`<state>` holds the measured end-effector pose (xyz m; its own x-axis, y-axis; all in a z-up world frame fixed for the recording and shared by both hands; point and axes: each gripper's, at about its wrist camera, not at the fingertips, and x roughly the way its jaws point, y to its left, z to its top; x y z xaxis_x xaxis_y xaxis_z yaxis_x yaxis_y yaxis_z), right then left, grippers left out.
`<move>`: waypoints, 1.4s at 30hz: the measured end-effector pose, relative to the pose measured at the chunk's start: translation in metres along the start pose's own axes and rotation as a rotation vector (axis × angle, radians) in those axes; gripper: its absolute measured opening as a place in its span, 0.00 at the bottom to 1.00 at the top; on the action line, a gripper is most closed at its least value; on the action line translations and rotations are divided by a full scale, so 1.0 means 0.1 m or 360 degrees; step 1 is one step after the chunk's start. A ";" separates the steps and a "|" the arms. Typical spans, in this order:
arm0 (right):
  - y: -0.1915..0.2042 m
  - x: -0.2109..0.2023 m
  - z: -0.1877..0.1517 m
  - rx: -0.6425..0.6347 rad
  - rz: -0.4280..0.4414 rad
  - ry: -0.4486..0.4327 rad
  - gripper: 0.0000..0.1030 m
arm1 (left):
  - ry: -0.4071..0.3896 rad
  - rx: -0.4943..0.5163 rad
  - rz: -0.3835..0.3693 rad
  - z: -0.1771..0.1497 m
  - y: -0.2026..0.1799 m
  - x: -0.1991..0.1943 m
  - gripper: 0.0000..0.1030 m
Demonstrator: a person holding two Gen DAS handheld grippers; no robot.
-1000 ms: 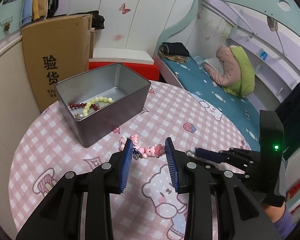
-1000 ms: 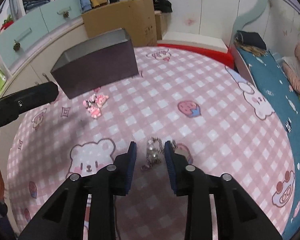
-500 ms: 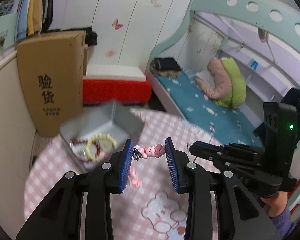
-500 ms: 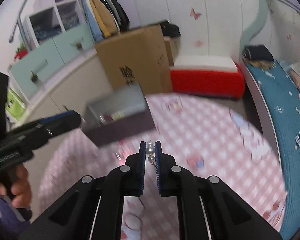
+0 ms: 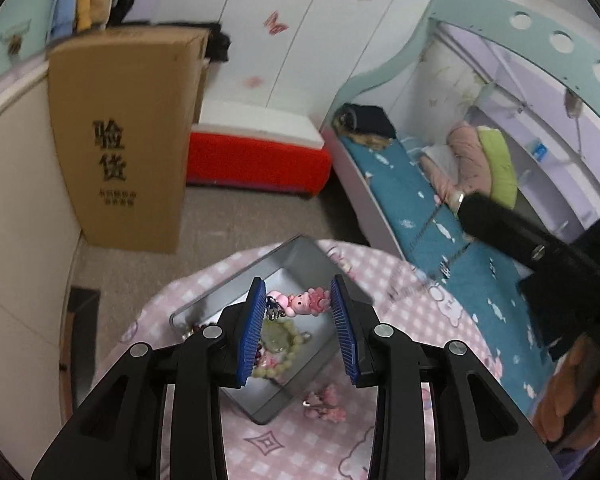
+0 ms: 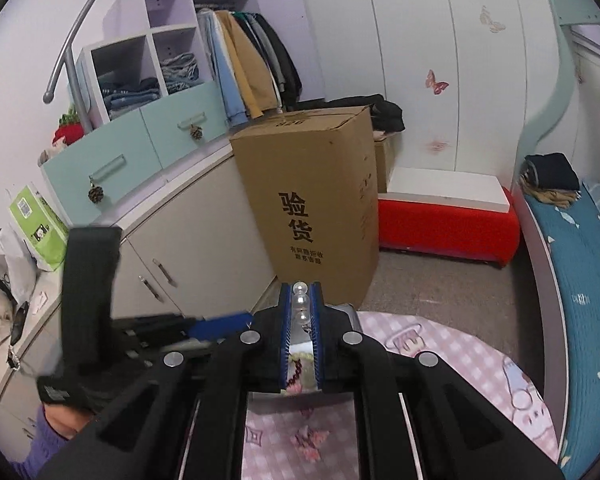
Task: Organize jewelry
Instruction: 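Carry charm and pearl chain over the grey box and open both grippers, then withdraw both grippers toward the remaining pink charms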
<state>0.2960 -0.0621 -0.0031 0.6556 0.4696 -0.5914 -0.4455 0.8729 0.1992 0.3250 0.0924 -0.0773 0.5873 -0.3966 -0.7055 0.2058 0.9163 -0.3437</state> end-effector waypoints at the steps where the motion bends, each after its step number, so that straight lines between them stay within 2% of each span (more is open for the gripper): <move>1: 0.02 0.05 0.00 -0.0003 0.0002 0.0014 0.09 | 0.0016 -0.0014 -0.0002 -0.02 0.03 0.05 0.34; 7: 0.01 0.32 -0.16 0.0016 0.0000 0.0125 0.09 | 0.0040 -0.0043 0.0025 -0.13 0.13 0.16 0.35; 10: -0.03 0.44 -0.25 0.0039 0.0002 0.0180 0.09 | 0.0023 -0.0044 0.0057 -0.14 0.14 0.15 0.49; 19: -0.09 0.65 -0.44 0.0095 0.0015 0.0295 0.09 | 0.0019 -0.0065 0.0126 -0.17 0.17 0.12 0.51; 23: -0.12 0.73 -0.51 0.0125 0.0029 0.0336 0.09 | 0.0014 -0.0077 0.0135 -0.19 0.19 0.07 0.57; 26: -0.13 0.77 -0.56 0.0152 0.0047 0.0367 0.09 | 0.0004 -0.0072 0.0143 -0.20 0.18 0.03 0.57; 31: -0.13 0.73 -0.59 0.0175 0.0049 0.0372 0.12 | -0.0004 -0.0064 0.0144 -0.24 0.12 -0.05 0.57; 32: -0.13 0.72 -0.58 0.0172 0.0046 0.0367 0.13 | -0.0011 -0.0062 0.0141 -0.25 0.10 -0.07 0.57; 36: -0.12 0.55 -0.56 0.0162 0.0001 0.0318 0.34 | -0.0059 -0.0075 0.0142 -0.26 0.07 -0.20 0.65; 42: -0.15 0.19 -0.77 0.0107 -0.0080 0.0244 0.36 | -0.0166 -0.0103 0.0220 -0.46 0.00 -0.46 0.72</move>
<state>0.2678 -0.0772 -0.0777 0.5729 0.4038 -0.7132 -0.3691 0.9041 0.2154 0.2624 0.1082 -0.0736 0.6852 -0.2558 -0.6819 0.0687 0.9548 -0.2891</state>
